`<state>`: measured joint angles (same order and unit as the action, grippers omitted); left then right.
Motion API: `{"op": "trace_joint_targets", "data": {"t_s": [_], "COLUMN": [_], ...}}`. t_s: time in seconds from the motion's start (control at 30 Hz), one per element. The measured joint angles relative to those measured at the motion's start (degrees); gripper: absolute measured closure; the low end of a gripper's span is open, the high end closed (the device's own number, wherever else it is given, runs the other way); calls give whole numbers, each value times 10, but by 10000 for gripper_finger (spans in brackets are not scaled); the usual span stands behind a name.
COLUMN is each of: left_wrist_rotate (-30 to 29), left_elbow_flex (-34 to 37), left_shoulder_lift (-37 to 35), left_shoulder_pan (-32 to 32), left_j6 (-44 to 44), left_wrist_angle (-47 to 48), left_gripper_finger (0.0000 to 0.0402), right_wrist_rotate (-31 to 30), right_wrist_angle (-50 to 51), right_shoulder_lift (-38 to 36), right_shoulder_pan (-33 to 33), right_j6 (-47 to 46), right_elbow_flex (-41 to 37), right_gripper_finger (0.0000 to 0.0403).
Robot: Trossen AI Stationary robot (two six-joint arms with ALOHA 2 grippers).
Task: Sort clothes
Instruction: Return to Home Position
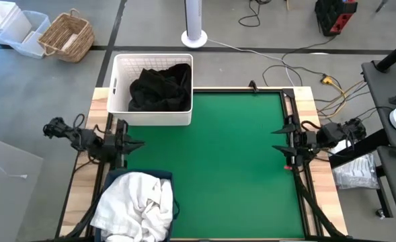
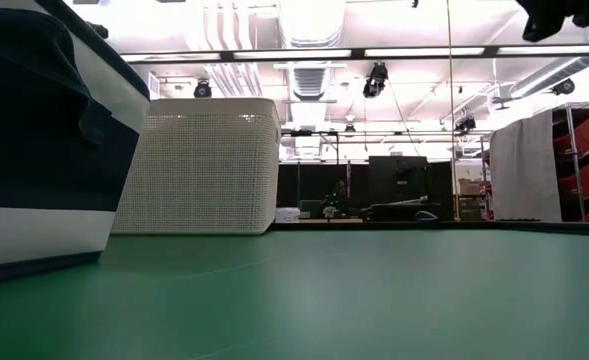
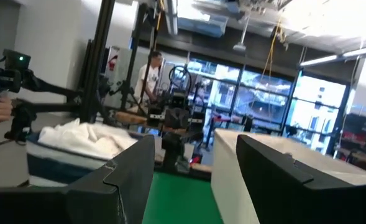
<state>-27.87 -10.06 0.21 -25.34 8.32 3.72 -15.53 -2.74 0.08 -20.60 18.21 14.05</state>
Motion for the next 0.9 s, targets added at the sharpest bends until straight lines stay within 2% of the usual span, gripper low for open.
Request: {"op": "trace_joint_targets", "data": {"t_s": [0.17,0.27,0.33,0.43,0.6,0.67,0.8,0.9], "left_wrist_rotate": [2,42,49,29,-18,-35,-42,-45], "left_elbow_flex": [50,66,68,69,69,69,69,69], "left_shoulder_lift": [-2,-2,-2,-2,-2,-2,0,-2], "left_shoulder_pan": [2,2,2,3,3,3,3,3], "left_j6": [21,47,60,55,1,-33,-59,-59], "left_wrist_angle": [-57,-70,-78,-74,-43,-12,-4,-3], "left_gripper_finger": [401,401,401,401,401,401,401,401], "right_wrist_rotate": [3,4,5,5,-12,-46,-166,-157], "right_wrist_angle": [-6,-49,-90,-151,-133,-129,-60,-16], "right_shoulder_lift": [0,0,0,0,8,8,8,9], "right_shoulder_pan": [0,0,0,0,0,1,6,12], "right_j6": [-12,-12,-12,-13,-43,-55,-124,-173], "right_elbow_flex": [-25,-57,-83,-128,-133,-133,-133,-133], "right_gripper_finger": [184,184,184,184,184,184,184,186]}}
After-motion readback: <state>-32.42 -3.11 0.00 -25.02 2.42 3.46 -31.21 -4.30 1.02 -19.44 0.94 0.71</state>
